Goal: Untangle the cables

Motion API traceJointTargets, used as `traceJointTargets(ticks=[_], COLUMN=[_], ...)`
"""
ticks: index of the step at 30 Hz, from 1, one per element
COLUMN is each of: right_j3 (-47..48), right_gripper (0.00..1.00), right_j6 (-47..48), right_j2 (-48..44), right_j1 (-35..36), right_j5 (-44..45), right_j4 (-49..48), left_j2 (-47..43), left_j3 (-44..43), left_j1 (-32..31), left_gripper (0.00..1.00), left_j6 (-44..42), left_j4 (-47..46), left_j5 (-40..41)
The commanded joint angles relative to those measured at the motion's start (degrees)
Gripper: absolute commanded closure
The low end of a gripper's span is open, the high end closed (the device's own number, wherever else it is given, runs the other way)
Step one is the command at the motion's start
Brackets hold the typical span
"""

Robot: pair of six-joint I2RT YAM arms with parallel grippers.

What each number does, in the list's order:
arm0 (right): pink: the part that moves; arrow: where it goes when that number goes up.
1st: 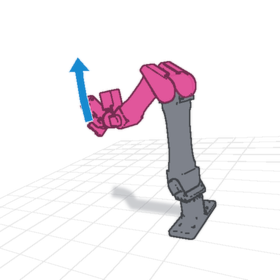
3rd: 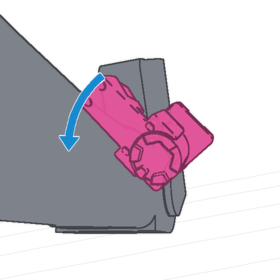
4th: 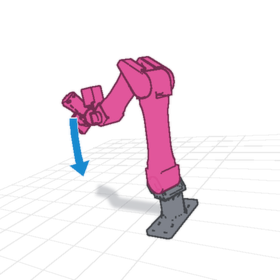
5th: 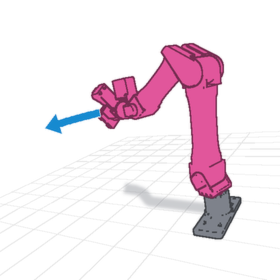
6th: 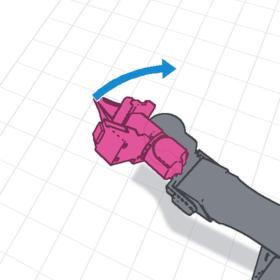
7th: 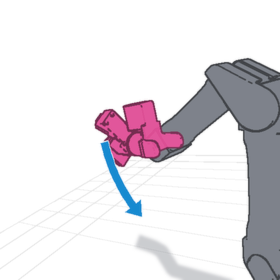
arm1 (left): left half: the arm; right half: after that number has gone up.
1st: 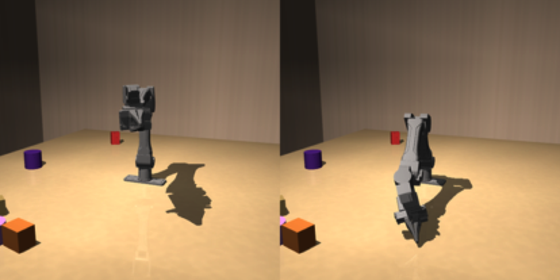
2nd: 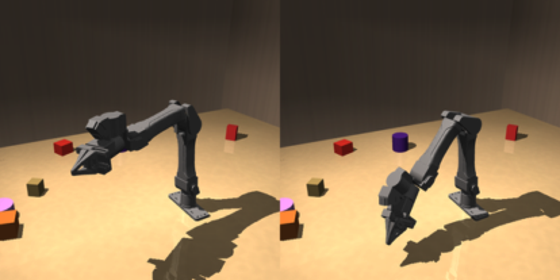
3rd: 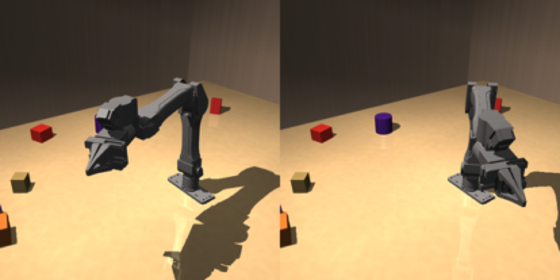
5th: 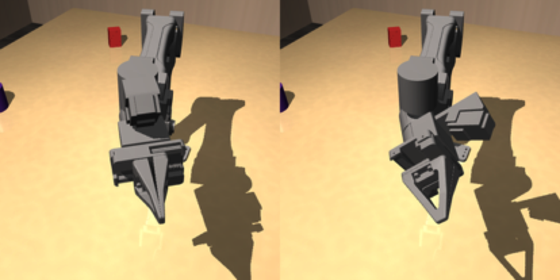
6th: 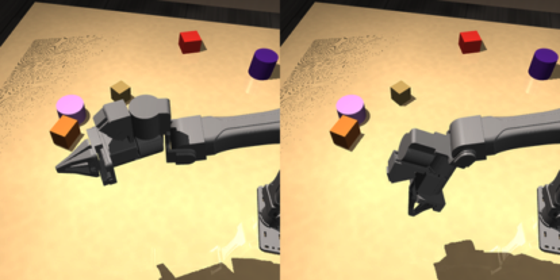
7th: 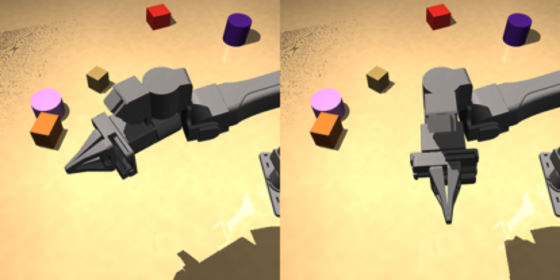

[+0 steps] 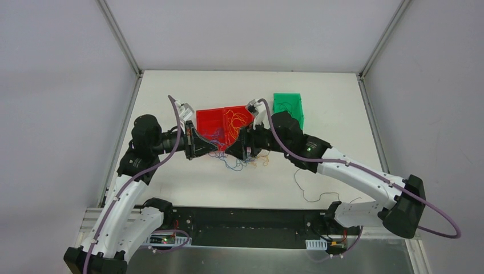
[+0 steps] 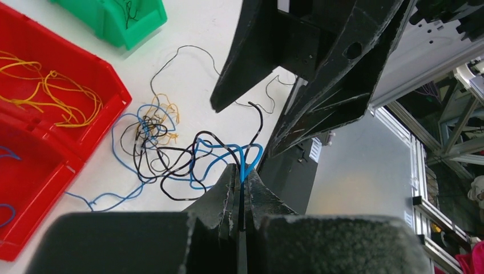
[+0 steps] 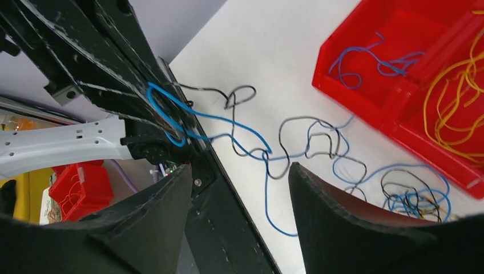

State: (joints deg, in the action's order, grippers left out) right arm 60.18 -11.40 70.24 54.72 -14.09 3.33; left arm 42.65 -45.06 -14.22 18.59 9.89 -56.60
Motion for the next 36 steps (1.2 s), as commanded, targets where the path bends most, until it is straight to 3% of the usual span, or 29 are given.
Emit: traceJointTargets(ticks=[1, 5, 7, 9, 10, 13, 16, 18, 21, 28, 33, 36], right_j3=[3.77, 4.77, 4.85, 4.97, 5.10, 4.45, 2.42, 0.39, -2.43, -4.69, -2.40, 1.45], right_gripper=[0.35, 0.36, 0.42, 0.60, 0.76, 1.00, 1.00, 1.00, 1.00, 1.00, 1.00, 1.00], right_j6=[2.51, 3.21, 2.89, 2.59, 2.30, 1.53, 0.77, -0.14, -1.92, -4.37, -5.37, -5.34], right_j2=[3.04, 5.54, 6.05, 6.37, 6.41, 4.70, 0.80, -2.41, -7.46, -16.57, -17.83, -15.82], right_j1=[1.10, 2.03, 2.13, 2.06, 2.06, 2.11, 1.90, 1.48, 0.81, 0.48, 0.51, 0.52], right_j5=[0.46, -0.46, -0.27, -0.99, -0.88, 0.30, 3.63, 5.48, 7.74, 12.14, 19.32, 19.05], right_j4=[-6.47, -7.83, -8.66, -9.28, -9.29, -9.29, -8.75, -8.16, -6.24, 0.63, 1.81, 1.07], left_j2=[0.04, -0.76, -0.94, -0.91, -0.91, -0.53, 0.51, 1.19, 1.92, 4.47, 5.16, 6.26], left_j3=[0.27, 0.75, 0.85, 0.90, 0.90, 0.94, -0.18, -0.90, -1.02, -1.70, -1.50, -1.75], left_j1=[-0.57, -1.39, -1.76, -1.86, -1.87, -1.87, -1.87, -1.87, -1.82, -1.80, -1.86, -1.88], left_gripper=[1.00, 1.00, 1.00, 1.00, 1.00, 0.89, 0.73, 0.49, 0.30, 0.28, 0.25, 0.24], left_j6=[2.24, 2.48, 2.71, 2.90, 2.94, 2.86, 0.72, -0.87, -1.71, -2.06, -2.41, -2.25], left_j4=[-6.73, -7.56, -7.86, -7.95, -7.94, -7.77, -3.16, -0.46, 0.74, 1.62, 1.75, 1.71], left_j5=[-5.41, -6.22, -6.24, -6.20, -5.85, -3.63, 0.90, 4.14, 6.47, 6.98, 6.84, 5.91])
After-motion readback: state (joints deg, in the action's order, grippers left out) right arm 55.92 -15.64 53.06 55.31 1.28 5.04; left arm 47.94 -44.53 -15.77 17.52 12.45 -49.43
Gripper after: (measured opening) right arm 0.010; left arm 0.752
